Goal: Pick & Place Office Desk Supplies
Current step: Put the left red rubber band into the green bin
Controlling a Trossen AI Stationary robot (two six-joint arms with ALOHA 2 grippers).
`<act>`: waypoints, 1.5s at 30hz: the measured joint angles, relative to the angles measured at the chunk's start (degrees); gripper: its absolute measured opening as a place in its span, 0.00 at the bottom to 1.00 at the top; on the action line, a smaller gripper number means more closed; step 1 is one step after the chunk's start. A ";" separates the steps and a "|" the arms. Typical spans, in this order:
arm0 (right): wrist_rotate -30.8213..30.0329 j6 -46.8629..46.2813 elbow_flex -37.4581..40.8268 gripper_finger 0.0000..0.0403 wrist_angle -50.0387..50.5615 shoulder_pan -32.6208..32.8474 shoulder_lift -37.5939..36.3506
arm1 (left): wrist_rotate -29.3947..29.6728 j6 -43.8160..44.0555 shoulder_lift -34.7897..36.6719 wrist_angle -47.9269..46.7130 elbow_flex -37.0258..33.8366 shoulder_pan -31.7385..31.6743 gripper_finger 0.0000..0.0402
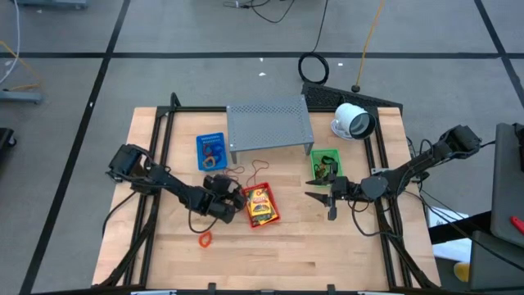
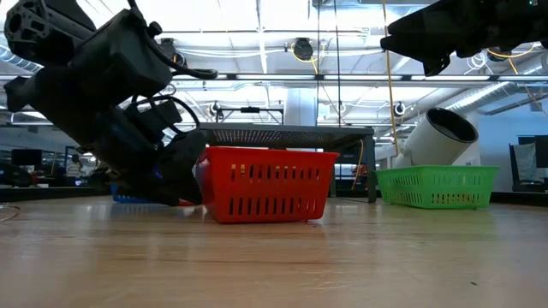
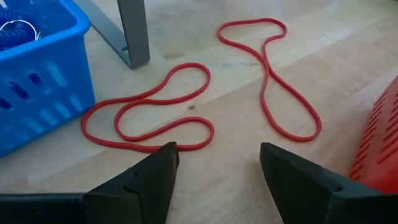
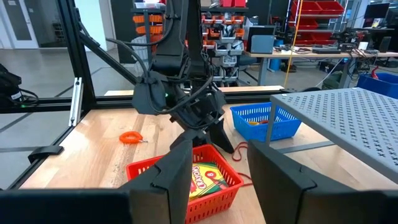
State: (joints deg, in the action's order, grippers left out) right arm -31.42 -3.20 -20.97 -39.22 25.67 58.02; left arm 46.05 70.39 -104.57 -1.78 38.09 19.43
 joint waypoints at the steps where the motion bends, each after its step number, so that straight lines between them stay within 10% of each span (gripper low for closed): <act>1: 0.00 0.00 -0.01 0.36 0.00 0.00 0.00 | -0.02 0.00 -0.02 -0.02 0.00 -0.01 0.60; 12: 0.00 0.00 0.00 0.36 0.02 0.00 0.00 | -2.23 -1.52 -0.07 -1.64 -0.09 0.02 0.04; 45: 0.00 -0.01 0.00 0.36 0.04 0.00 0.02 | -5.96 -23.55 20.11 -1.15 -0.04 0.41 0.03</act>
State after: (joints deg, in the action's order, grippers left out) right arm -31.42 -3.21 -20.97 -39.18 25.67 58.04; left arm 40.09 46.84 -84.47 -2.93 38.04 19.84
